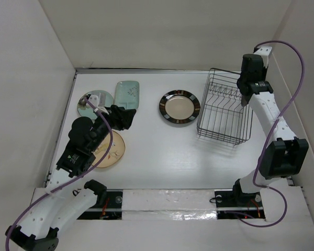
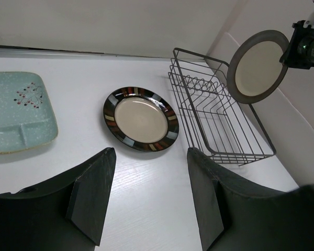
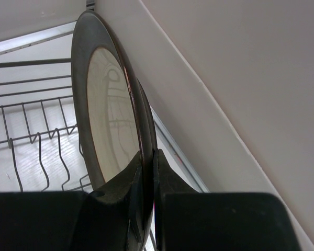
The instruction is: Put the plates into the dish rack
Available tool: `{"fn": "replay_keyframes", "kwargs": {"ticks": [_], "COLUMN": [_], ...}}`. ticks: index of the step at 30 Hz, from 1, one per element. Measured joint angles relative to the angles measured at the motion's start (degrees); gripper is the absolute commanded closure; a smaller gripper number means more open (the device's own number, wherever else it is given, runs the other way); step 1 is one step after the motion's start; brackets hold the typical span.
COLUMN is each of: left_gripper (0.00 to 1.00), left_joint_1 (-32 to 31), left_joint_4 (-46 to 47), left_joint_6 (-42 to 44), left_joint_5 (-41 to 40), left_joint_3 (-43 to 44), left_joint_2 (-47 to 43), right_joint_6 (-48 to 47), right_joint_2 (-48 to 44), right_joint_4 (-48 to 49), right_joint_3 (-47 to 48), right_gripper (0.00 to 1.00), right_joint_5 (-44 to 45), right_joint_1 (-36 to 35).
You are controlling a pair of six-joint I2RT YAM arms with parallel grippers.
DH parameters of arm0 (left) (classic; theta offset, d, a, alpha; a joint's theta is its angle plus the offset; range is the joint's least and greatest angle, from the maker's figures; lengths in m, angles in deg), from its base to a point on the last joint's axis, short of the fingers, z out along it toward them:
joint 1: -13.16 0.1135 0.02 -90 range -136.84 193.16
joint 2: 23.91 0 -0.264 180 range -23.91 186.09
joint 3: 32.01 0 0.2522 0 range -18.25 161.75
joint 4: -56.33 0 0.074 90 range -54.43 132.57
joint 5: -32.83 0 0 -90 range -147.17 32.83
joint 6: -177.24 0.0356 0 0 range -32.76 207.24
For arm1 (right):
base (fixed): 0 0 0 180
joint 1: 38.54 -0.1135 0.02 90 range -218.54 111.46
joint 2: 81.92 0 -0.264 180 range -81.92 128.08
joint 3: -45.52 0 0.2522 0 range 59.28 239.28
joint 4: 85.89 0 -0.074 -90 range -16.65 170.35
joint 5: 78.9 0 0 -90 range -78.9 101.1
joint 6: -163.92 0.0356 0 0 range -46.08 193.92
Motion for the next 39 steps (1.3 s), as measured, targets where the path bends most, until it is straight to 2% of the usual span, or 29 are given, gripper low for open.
{"fn": "replay_keyframes", "kwargs": {"ticks": [22,36,37,38,39], "left_gripper": [0.46,0.45,0.42,0.41,0.39], "left_joint_1": [0.00,0.00,0.00,0.00,0.00], "left_joint_4": [0.00,0.00,0.00,0.00,0.00], "left_joint_6": [0.00,0.00,0.00,0.00,0.00], "left_joint_5": [-0.04,-0.09,-0.20,-0.35,-0.57], "left_joint_3": [0.00,0.00,0.00,0.00,0.00], "left_joint_2": [0.83,0.85,0.85,0.85,0.90], "right_joint_6": [-1.73,2.16,2.82,3.63,4.55], "right_joint_2": [0.26,5.62,5.64,5.64,5.64], "right_joint_4": [0.04,1.11,1.44,1.81,1.99], "right_joint_3": [0.07,-3.52,-4.13,-4.87,-5.57], "right_gripper": [1.00,1.00,1.00,0.98,0.92], "right_joint_5": [0.83,-1.31,-1.38,-1.46,-1.44], "right_joint_1": [0.37,0.37,0.37,0.37,0.37]}}
